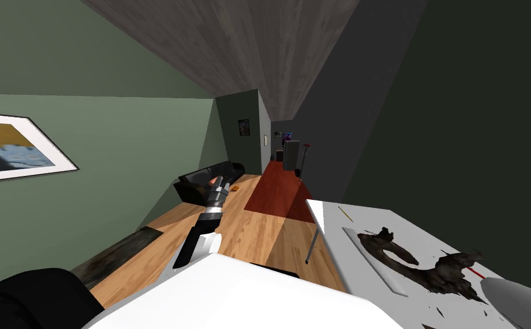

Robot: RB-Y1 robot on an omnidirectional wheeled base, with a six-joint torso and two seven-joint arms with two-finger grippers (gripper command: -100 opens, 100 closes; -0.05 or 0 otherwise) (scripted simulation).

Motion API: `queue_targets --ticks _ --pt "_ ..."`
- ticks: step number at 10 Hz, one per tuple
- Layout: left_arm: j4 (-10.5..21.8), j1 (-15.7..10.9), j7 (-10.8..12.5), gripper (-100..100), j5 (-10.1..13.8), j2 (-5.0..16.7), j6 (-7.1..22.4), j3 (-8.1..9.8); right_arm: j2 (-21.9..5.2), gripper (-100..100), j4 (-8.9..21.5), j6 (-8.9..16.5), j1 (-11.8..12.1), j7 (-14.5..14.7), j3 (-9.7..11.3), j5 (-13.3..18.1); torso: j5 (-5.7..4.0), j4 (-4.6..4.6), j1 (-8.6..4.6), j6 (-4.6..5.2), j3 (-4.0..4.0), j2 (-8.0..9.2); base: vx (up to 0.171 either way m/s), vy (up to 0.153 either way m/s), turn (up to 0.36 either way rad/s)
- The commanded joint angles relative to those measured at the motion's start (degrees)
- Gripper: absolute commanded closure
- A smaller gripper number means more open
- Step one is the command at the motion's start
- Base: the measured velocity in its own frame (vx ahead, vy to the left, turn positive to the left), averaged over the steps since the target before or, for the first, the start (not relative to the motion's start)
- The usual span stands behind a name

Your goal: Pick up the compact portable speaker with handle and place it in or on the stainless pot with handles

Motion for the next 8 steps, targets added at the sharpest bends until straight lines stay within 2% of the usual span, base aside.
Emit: queue_targets --ticks 1,2,3,8 --pt "0.0 0.0 0.0 0 0.0 0.0 0.0 0.00 0.5 -100 -1.4 -0.4 0.3 -1.1 -0.9 -0.5 0.00 0.00 0.00 0.00 0.00 0.00 -0.205 0.001 -0.015" --pt "0.0 0.0 0.0 0 0.0 0.0 0.0 0.00 0.2 -100 -0.7 -0.3 0.1 -0.7 -0.5 -0.3 -0.01 0.01 -0.01 0.01 0.01 -0.02 -0.078 0.001 -0.005" --pt "0.0 0.0 0.0 0 0.0 0.0 0.0 0.00 0.3 0 -0.8 -0.3 0.1 -0.8 -0.6 -0.3 -0.02 -0.05 -0.02 0.01 -0.17 -0.35 -0.016 0.001 -0.003" --pt "0.0 0.0 0.0 0 0.0 0.0 0.0 0.00 0.3 0 -0.8 -0.3 0.1 -0.8 -0.5 -0.3 -0.01 -0.21 -0.02 -0.03 -0.50 -0.86 -0.002 0.000 0.000"
